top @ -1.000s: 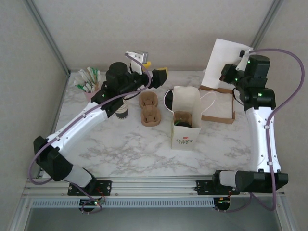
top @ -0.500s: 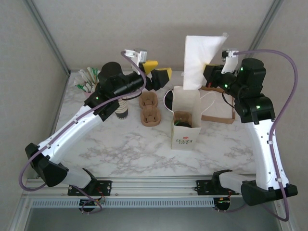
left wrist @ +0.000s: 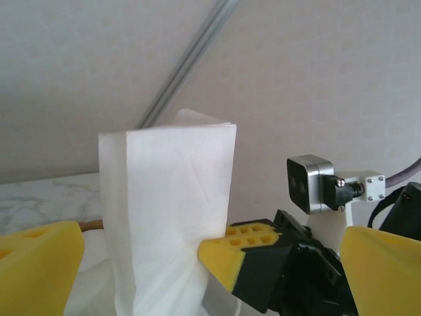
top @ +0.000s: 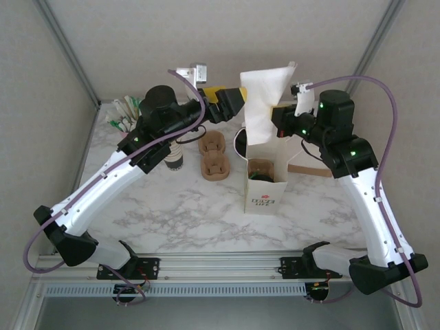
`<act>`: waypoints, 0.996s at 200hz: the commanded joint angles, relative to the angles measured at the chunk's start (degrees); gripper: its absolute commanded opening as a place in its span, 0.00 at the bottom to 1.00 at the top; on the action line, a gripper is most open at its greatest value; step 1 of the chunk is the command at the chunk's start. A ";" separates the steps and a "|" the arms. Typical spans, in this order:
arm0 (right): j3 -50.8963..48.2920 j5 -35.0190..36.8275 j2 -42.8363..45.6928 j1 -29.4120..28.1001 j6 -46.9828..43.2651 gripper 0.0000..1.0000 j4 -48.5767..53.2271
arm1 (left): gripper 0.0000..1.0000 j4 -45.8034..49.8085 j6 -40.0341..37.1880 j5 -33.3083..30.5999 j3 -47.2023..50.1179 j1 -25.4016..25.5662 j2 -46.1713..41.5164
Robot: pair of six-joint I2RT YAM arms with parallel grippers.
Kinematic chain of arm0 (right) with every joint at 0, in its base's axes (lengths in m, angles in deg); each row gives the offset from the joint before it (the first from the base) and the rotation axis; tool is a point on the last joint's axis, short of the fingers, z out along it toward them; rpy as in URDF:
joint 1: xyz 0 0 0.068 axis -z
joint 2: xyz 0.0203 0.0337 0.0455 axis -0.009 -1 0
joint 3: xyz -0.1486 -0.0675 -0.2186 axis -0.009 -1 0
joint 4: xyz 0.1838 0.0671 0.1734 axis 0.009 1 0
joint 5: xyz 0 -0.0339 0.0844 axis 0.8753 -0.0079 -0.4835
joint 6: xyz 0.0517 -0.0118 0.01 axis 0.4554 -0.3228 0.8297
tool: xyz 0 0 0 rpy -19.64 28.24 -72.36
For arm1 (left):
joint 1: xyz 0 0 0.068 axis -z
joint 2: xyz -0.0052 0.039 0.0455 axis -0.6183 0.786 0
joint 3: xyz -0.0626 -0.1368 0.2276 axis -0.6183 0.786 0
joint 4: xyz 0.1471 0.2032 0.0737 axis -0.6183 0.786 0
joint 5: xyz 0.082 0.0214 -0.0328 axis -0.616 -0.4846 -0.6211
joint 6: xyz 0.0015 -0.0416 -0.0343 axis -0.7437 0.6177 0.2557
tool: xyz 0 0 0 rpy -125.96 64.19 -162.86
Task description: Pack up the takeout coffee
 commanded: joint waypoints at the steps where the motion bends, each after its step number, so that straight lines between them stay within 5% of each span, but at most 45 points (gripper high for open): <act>1: 1.16 -2.00 0.46 -0.62 0.69 0.00 5.35 | 1.00 2.93 -4.55 -5.75 -1.38 0.20 -0.64; 53: 4.53 -4.58 -1.48 -0.06 4.97 0.00 17.21 | 1.00 3.95 -8.52 -10.24 0.35 0.21 -1.86; 90: 5.37 -13.62 -3.30 4.43 7.56 0.00 21.57 | 1.00 4.91 -9.70 -11.12 2.83 0.13 -2.49; 133: 3.45 -15.82 -4.60 8.32 6.77 0.00 24.83 | 0.99 3.02 -7.99 -12.98 10.05 -0.16 -4.73; 199: 3.12 -10.45 -4.78 8.56 4.01 0.00 29.79 | 1.00 1.62 -6.46 -10.67 15.18 -0.57 -4.84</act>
